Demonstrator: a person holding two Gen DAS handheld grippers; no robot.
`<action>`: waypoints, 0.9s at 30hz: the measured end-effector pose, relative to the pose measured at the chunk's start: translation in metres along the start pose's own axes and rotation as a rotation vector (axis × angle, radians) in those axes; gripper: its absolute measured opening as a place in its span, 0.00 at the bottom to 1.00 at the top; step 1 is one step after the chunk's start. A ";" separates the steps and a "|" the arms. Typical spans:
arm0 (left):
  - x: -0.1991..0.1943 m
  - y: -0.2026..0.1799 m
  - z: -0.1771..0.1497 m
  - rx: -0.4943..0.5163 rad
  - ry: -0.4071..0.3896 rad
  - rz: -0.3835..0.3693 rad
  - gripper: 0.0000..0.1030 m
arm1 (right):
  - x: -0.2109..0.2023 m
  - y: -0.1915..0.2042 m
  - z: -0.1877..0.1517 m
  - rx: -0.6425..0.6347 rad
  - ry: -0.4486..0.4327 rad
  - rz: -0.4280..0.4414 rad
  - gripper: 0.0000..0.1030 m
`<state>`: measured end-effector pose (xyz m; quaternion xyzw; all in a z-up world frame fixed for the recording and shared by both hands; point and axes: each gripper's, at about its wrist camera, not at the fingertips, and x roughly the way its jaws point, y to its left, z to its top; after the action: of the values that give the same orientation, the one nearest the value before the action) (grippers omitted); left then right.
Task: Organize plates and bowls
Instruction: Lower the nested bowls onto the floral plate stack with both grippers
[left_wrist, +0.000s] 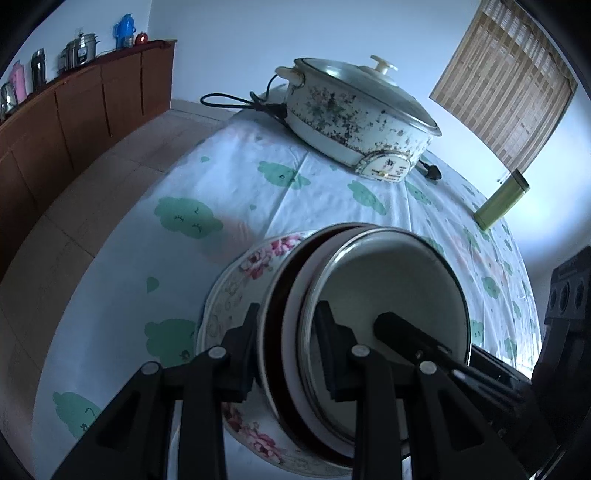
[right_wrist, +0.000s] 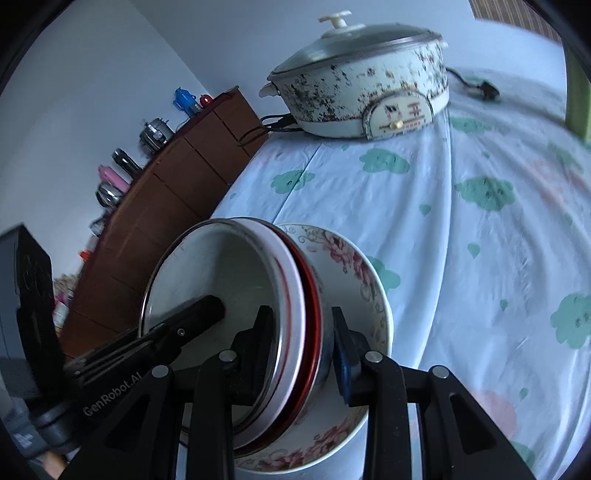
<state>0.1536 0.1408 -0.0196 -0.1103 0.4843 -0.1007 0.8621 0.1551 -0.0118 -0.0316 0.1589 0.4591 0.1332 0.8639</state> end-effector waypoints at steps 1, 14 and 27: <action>0.000 0.002 0.000 -0.011 0.002 -0.006 0.27 | 0.000 0.001 0.000 -0.008 -0.003 -0.007 0.32; 0.000 0.005 0.001 -0.020 -0.006 -0.003 0.27 | 0.003 0.012 0.002 -0.101 -0.030 -0.070 0.33; 0.000 0.008 -0.001 -0.019 -0.012 0.011 0.26 | -0.002 0.011 -0.002 -0.094 -0.100 -0.006 0.41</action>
<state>0.1535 0.1484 -0.0224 -0.1163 0.4808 -0.0909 0.8643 0.1514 -0.0016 -0.0271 0.1232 0.4089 0.1437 0.8927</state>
